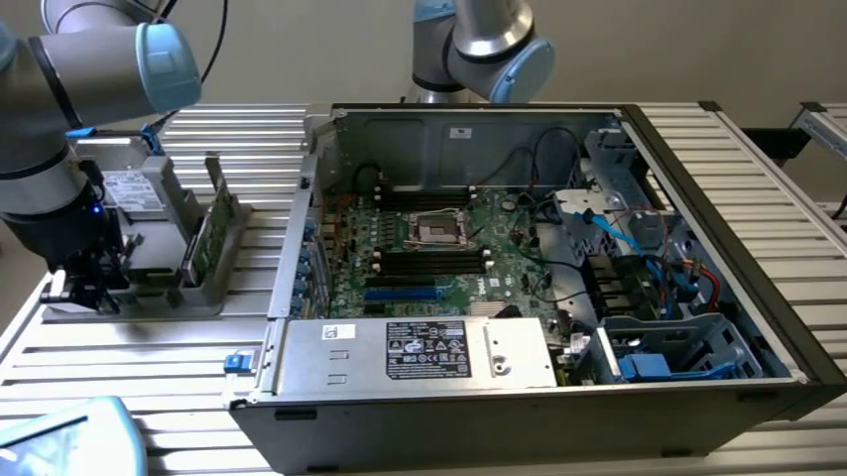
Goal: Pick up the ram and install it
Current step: 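Pick up the ram and move it above insertion slot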
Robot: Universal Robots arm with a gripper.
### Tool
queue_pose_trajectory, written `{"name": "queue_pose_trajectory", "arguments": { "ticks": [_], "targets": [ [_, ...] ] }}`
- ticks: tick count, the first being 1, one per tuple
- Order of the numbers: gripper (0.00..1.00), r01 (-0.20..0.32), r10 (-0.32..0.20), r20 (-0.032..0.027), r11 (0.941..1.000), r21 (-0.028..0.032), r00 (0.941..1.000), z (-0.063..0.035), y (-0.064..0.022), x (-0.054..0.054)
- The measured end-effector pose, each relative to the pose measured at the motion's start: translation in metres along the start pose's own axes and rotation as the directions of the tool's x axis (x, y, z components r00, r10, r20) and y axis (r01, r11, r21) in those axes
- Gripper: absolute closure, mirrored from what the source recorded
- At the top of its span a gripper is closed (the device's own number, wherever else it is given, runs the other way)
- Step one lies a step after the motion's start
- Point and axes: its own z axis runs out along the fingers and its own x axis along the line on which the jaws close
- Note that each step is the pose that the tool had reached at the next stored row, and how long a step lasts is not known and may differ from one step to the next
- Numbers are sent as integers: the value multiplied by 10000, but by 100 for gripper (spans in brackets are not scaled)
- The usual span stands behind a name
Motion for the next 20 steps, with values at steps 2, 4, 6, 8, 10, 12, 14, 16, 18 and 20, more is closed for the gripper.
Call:
{"name": "queue_pose_trajectory", "arguments": {
  "ticks": [2, 4, 6, 8, 10, 12, 14, 16, 18, 20],
  "targets": [
    [57, 0, 0, 2, 10000, 4, 10000, 3, -1, 0],
    [57, 0, 0, 2, 10000, 3, 10000, 3, -1, 0],
    [57, -1, 1, 4, 10000, 4, 10000, 6, -6, -1],
    [57, 0, 0, 4, 10000, -7, 10000, 6, -17, 0],
    [57, -1, 1, 4, 10000, -9, 10000, 6, -18, 0],
    [57, -1, 1, 3, 10000, -12, 10000, 4, -18, 0],
    [57, 0, 0, 4, 10000, -14, 10000, 4, -24, 1],
    [57, 1, -1, 4, 10000, -35, 10000, 4, -44, 2],
    [57, 0, 0, 6, 10000, -49, 10000, 5, -50, 2],
    [57, 0, 0, 7, 10000, -50, 10000, 5, -50, 2]
  ]
}}
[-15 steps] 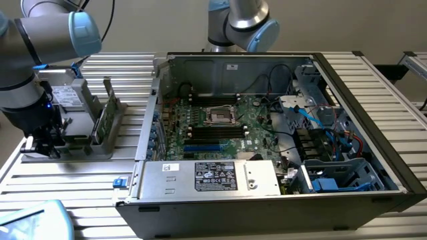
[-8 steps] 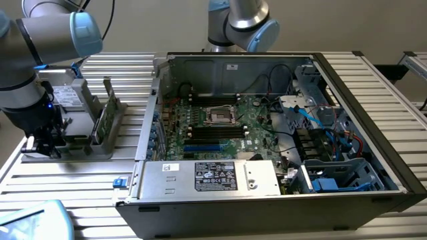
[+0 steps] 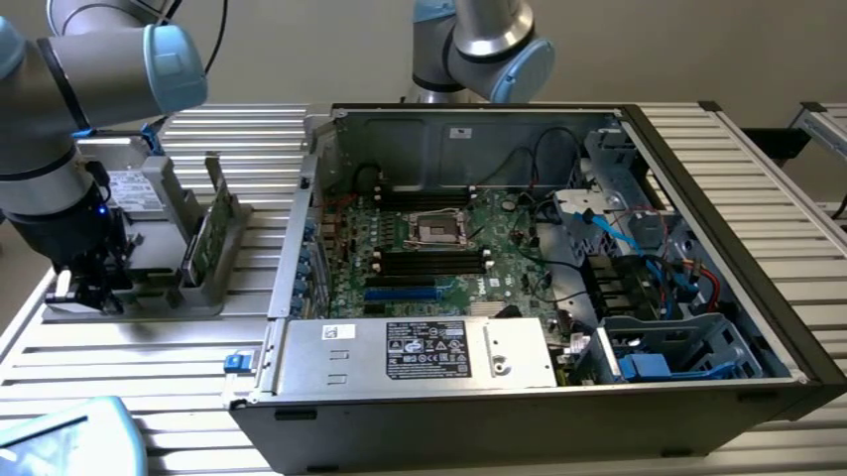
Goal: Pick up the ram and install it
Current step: 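Pick up the ram and move it above insertion slot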
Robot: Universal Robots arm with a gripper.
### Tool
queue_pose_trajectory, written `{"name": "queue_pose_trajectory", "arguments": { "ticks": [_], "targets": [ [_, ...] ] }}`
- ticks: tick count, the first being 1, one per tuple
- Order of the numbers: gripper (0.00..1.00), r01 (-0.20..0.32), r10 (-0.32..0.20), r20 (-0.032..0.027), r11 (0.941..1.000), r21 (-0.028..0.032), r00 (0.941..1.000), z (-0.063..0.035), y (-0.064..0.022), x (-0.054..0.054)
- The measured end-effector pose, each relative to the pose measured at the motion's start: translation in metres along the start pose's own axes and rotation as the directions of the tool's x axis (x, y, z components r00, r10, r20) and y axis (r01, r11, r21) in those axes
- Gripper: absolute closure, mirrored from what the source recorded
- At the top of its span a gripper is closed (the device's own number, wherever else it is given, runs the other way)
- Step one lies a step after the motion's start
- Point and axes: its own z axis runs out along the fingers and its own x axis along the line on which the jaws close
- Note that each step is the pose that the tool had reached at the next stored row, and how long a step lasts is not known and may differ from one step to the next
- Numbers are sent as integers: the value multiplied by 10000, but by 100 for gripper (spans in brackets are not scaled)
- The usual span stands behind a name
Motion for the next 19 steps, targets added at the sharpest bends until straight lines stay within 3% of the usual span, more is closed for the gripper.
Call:
{"name": "queue_pose_trajectory", "arguments": {
  "ticks": [6, 8, 9, 11, 19],
  "targets": [
    [60, 1, -1, -1, 10000, -1, 10000, -1, 0, 0],
    [73, 1, -1, -3, 10000, 0, 10000, 0, -1, 0],
    [73, 1, -1, -5, 10000, -1, 10000, -1, -1, 0],
    [84, 0, 0, -8, 10000, -1, 10000, 0, -1, 0],
    [86, -4, 4, -40, 10000, -4, 10000, -1, -1, -1]
  ]
}}
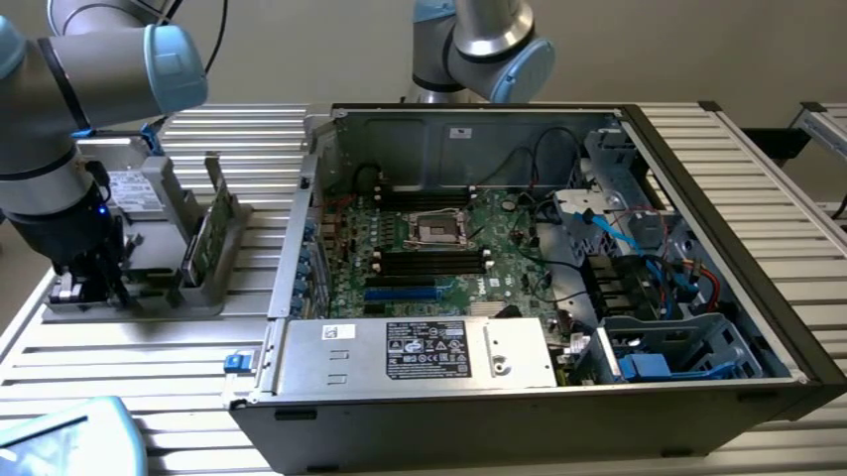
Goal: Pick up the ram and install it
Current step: 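Pick up the ram and move it above insertion slot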
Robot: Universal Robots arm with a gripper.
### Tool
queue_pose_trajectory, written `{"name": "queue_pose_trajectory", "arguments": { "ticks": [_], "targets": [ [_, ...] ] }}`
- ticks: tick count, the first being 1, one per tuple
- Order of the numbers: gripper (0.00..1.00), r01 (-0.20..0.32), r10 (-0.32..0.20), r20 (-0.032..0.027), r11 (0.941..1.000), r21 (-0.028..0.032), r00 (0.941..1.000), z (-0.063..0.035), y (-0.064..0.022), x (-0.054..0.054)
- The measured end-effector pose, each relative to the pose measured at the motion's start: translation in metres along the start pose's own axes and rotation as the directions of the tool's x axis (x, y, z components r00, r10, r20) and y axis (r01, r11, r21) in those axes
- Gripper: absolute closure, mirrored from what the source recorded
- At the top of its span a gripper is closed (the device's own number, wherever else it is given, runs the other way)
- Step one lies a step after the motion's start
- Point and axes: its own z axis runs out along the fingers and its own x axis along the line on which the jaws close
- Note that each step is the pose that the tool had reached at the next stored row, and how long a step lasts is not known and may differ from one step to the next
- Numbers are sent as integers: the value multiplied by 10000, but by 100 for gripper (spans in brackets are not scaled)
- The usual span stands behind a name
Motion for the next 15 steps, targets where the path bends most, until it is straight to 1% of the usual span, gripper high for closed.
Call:
{"name": "queue_pose_trajectory", "arguments": {
  "ticks": [3, 15],
  "targets": [
    [86, -1, 1, -14, 10000, -2, 10000, 0, 0, 0],
    [86, -1, 1, -14, 10000, -2, 10000, -16, -2, -1]
  ]
}}
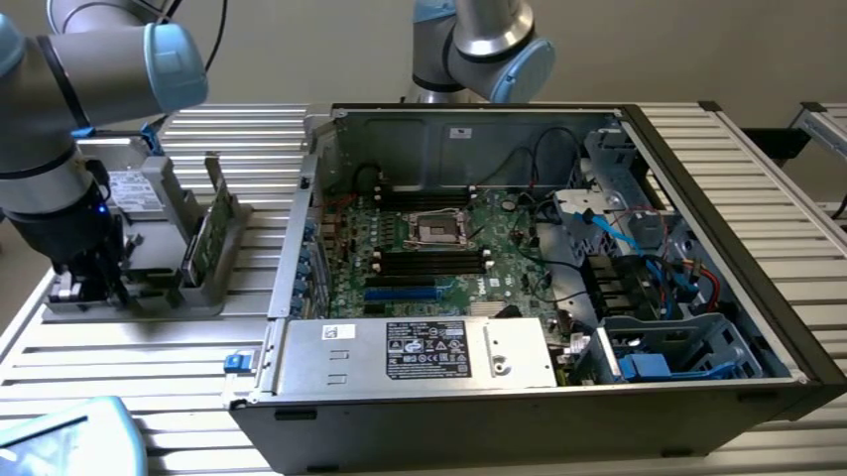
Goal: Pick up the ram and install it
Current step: 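Pick up the ram and move it above insertion slot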
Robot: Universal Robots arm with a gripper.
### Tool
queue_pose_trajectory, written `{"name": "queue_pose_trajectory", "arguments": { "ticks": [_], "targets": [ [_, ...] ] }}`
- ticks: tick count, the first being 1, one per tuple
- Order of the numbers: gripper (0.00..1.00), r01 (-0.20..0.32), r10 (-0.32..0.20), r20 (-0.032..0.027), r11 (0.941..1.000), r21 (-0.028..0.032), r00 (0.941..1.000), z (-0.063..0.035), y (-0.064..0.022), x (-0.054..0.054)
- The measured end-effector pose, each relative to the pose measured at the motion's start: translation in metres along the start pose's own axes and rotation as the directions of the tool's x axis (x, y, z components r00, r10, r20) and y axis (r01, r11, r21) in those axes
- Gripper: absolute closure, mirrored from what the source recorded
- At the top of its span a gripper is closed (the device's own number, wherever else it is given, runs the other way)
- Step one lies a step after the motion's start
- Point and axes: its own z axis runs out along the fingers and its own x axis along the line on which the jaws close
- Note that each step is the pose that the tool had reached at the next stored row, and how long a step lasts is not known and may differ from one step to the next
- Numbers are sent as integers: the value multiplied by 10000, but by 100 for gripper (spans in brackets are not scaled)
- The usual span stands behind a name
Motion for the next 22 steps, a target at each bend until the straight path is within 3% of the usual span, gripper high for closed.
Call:
{"name": "queue_pose_trajectory", "arguments": {
  "ticks": [22],
  "targets": [
    [86, -1, 1, 1, 10000, 2, 10000, -121, -2, -11]
  ]
}}
